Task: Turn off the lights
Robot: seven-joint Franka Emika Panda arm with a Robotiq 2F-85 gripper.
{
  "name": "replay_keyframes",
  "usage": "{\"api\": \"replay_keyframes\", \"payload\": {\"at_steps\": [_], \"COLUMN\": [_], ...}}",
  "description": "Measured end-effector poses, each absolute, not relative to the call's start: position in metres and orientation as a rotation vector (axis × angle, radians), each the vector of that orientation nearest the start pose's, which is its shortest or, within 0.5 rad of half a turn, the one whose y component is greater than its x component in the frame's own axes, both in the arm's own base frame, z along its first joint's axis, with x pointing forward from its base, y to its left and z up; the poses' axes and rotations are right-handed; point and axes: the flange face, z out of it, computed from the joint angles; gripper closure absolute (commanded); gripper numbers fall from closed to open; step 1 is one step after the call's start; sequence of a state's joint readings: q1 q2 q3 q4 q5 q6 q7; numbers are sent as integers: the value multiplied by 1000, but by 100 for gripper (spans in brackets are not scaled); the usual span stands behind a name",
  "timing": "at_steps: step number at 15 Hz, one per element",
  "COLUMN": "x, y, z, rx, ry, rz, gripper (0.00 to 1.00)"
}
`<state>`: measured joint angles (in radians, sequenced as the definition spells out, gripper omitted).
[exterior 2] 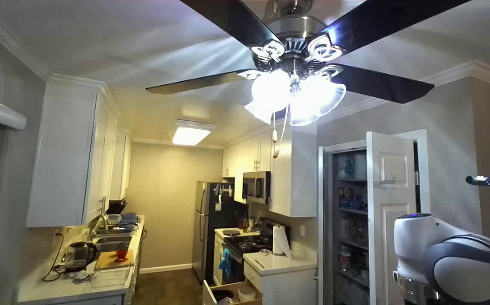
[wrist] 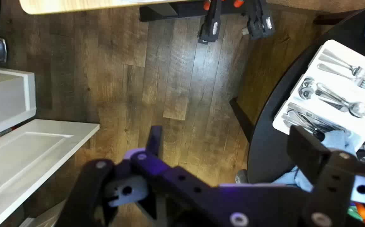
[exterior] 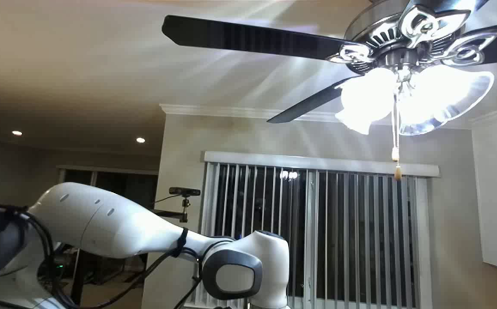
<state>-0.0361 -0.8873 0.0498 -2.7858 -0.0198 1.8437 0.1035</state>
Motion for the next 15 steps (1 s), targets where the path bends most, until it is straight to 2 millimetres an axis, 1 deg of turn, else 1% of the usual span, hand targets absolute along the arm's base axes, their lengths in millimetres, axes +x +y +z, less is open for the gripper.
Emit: {"api": "replay_keyframes", "payload": {"at_steps": [3,6,7,8,10,13,15], "x": [277,277,278,280,280,263,248], "y": [1,1,2,7,25,65,91], "z": [431,432,435,442,467,512,542], "rx": [-3196,-3196,-3195,-3192,-3182,-3134,-3081], "ry": [165,165,160,142,72,-64,-113], "rz": [113,112,99,60,-81,-304,-479], "gripper": [0,0,0,0,0,0,0]}}
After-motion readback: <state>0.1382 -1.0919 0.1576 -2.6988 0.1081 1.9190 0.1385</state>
